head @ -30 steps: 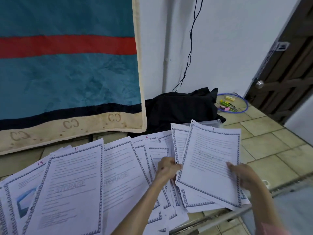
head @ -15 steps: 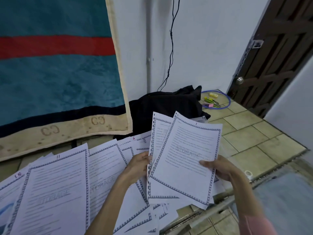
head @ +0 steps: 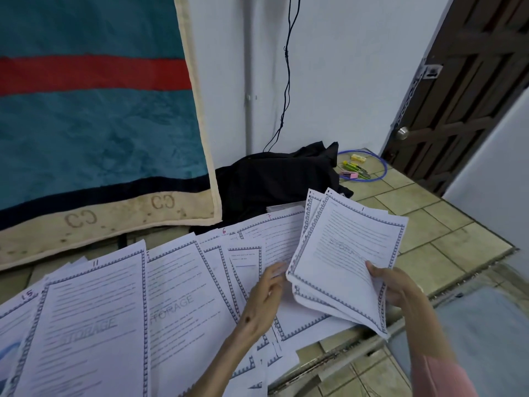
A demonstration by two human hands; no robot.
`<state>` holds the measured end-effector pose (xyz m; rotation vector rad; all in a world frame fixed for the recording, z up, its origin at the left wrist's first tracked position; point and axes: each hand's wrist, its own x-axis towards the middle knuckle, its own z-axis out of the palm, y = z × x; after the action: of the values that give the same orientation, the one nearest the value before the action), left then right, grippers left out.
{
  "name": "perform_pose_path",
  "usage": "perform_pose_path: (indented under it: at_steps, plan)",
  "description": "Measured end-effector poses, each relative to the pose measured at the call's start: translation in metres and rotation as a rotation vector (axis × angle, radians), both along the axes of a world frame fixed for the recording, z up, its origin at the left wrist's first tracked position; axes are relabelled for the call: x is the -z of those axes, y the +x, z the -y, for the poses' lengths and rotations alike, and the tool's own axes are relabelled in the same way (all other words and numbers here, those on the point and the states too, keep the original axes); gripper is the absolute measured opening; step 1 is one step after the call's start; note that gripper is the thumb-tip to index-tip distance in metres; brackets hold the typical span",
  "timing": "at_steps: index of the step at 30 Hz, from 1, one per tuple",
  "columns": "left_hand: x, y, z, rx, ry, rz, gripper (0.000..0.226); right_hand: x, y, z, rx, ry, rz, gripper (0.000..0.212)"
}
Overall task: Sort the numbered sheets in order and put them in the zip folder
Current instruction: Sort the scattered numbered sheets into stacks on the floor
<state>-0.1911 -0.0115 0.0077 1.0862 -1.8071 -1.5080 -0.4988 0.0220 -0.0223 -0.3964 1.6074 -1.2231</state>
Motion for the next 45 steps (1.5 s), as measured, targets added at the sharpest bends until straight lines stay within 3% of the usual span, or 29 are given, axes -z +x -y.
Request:
perform_pose_path:
  at_steps: [3, 5, 8, 11, 13, 15, 17, 19, 25, 28, 30, 36, 43, 45]
  plan:
    - [0.008, 0.000, -0.001, -0.033, -0.041, 0.021, 0.043, -0.001, 0.000, 0.003, 0.031, 0.030, 0.021, 0.034]
    - [0.012, -0.004, -0.001, 0.085, -0.184, 0.211, 0.043, -0.002, 0.000, 0.005, 0.034, 0.044, 0.039, 0.018]
    - [0.019, -0.018, -0.001, 0.261, -0.512, 0.575, 0.084, -0.002, -0.001, 0.006, 0.027, 0.070, 0.013, 0.019]
    - [0.020, -0.037, -0.007, 0.395, -0.689, 0.724, 0.116, -0.001, -0.003, 0.006, 0.014, 0.079, 0.017, 0.024]
    - [0.018, -0.047, -0.011, 0.444, -0.699, 0.786, 0.109, -0.004, -0.001, 0.004, 0.027, 0.058, 0.077, 0.016]
    - [0.011, -0.052, -0.014, 0.462, -0.671, 0.803, 0.079, -0.004, -0.002, 0.004, 0.038, 0.036, 0.123, 0.015]
    - [0.001, -0.052, -0.018, 0.461, -0.650, 0.763, 0.048, -0.005, -0.002, 0.003, 0.048, 0.013, 0.156, 0.015]
    - [-0.009, -0.048, -0.020, 0.383, -0.607, 0.612, 0.035, -0.006, -0.001, 0.002, 0.057, 0.006, 0.171, 0.017]
    - [-0.053, -0.024, -0.007, -0.149, -0.422, 0.200, 0.011, -0.008, 0.001, 0.002, 0.091, -0.011, 0.194, 0.016]
    - [-0.063, -0.018, 0.002, -0.367, -0.189, -0.023, 0.021, -0.010, 0.002, 0.003, 0.105, -0.008, 0.188, 0.015]
    - [-0.068, -0.017, 0.007, -0.527, -0.134, -0.122, 0.017, -0.012, 0.003, 0.002, 0.100, -0.004, 0.181, 0.015]
    - [-0.087, 0.000, 0.027, -0.937, -0.238, -0.269, 0.022, -0.016, 0.006, 0.000, 0.075, 0.009, 0.157, 0.013]
    - [-0.134, 0.045, 0.022, -0.997, -0.552, -0.341, 0.028, -0.016, 0.005, 0.000, 0.071, 0.043, 0.136, 0.014]
    - [-0.131, 0.044, 0.013, -0.945, -0.633, -0.255, 0.033, -0.017, 0.005, 0.000, 0.077, 0.037, 0.131, 0.014]
